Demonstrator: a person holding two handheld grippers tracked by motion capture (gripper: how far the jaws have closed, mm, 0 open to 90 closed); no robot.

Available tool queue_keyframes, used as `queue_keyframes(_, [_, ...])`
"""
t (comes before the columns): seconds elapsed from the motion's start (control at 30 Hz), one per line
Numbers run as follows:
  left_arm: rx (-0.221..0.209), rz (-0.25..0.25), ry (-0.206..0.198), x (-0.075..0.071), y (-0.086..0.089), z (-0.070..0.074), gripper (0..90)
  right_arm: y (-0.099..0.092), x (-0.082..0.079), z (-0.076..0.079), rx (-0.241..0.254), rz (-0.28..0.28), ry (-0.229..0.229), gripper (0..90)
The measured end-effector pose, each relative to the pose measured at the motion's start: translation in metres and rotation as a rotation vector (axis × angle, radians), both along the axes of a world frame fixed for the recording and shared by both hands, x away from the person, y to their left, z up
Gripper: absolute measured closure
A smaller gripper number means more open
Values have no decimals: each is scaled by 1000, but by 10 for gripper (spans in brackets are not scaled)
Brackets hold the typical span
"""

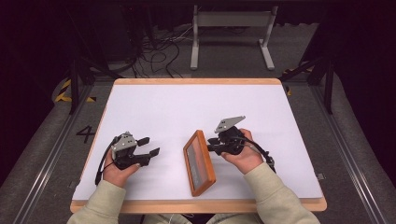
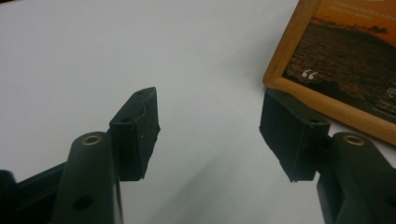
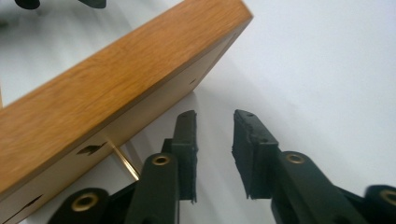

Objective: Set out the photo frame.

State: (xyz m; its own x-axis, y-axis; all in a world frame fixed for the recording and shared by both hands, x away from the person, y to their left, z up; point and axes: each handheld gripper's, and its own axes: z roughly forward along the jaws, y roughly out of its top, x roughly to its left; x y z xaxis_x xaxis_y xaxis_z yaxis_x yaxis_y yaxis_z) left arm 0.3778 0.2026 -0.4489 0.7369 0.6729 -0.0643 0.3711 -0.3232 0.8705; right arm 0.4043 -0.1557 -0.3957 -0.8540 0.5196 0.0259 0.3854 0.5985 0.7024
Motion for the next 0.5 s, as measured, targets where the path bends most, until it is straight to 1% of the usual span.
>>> queue_keyframes(0.07, [-3,-1,3,0,0,0,380,-2,-2,6,-15,-10,8,623])
queue_keyframes(0.1, [-2,2,4,0,0,0,380,-4,-3,10,-31,-14,-5,574])
queue_keyframes(0.13, [-2,2,4,0,0,0,380,-4,-3,10,-31,-14,-5,574])
queue_keyframes(0.2, [-2,1,4,0,0,0,380,-6,-4,13,-47,-21,-8,534])
queue_keyframes(0.3, [4,-1,3,0,0,0,378,-10,-6,19,-44,-38,-3,503])
queue_keyframes(0.4, [0,1,9,0,-1,-1,378,-12,-9,26,-38,-43,-4,480])
queue_keyframes(0.5, [1,1,9,0,-1,-1,377,-13,-13,34,-32,-41,-1,435])
